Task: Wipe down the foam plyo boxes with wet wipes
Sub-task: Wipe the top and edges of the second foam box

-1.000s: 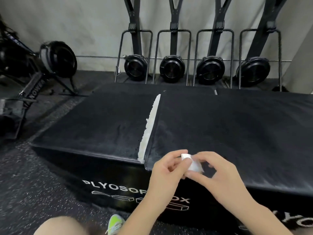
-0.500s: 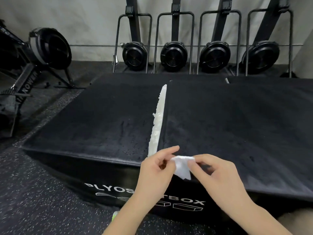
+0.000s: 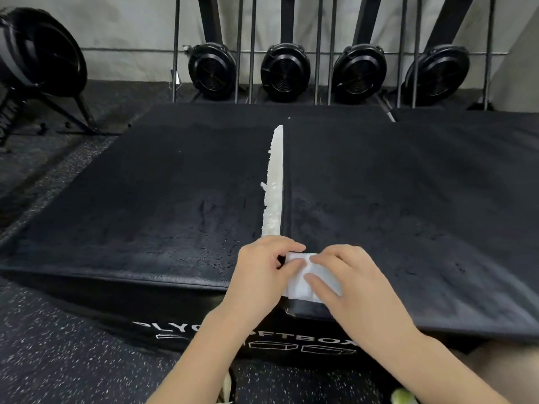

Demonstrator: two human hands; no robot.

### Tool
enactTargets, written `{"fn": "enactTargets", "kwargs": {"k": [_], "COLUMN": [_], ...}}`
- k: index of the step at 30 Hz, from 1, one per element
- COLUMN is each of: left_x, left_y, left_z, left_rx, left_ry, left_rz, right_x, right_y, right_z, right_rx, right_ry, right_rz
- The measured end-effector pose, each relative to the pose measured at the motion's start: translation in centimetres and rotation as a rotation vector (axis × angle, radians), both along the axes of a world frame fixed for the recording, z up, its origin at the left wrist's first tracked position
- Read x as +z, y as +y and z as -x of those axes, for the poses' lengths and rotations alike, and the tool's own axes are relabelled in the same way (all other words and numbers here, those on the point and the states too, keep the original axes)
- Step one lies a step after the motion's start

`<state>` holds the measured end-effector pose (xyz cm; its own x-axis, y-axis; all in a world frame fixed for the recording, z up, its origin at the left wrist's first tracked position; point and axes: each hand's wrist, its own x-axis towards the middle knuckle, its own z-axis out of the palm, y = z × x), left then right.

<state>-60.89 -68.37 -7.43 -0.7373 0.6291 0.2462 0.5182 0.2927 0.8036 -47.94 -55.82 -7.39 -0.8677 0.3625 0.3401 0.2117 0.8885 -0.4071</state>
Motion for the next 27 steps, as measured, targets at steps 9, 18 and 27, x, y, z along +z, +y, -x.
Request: {"fn": "enactTargets", "kwargs": {"k": [9,18,27], "left_x": [-1.4,-2.0,-2.9], "left_y": [-2.8,-3.8,-2.8], "left_z": [-1.7,-2.7,-2.2], "left_rx": [0.124,-0.012,-0.093], "left_ry": [-0.075,0.184,0.373], "left_rz": [-0.091,-0.151,0.072], "right_x": [-2.0,-1.0,1.9], "right_y": [-0.1,-0.8,6.5], "right_z": [-0.5,-1.2,-2.3], "right_rx": [0.077,0.272,0.211], "right_ry": [0.098,-0.008,-0.098], "right_rz": [-0.097,0.009,0.062]}}
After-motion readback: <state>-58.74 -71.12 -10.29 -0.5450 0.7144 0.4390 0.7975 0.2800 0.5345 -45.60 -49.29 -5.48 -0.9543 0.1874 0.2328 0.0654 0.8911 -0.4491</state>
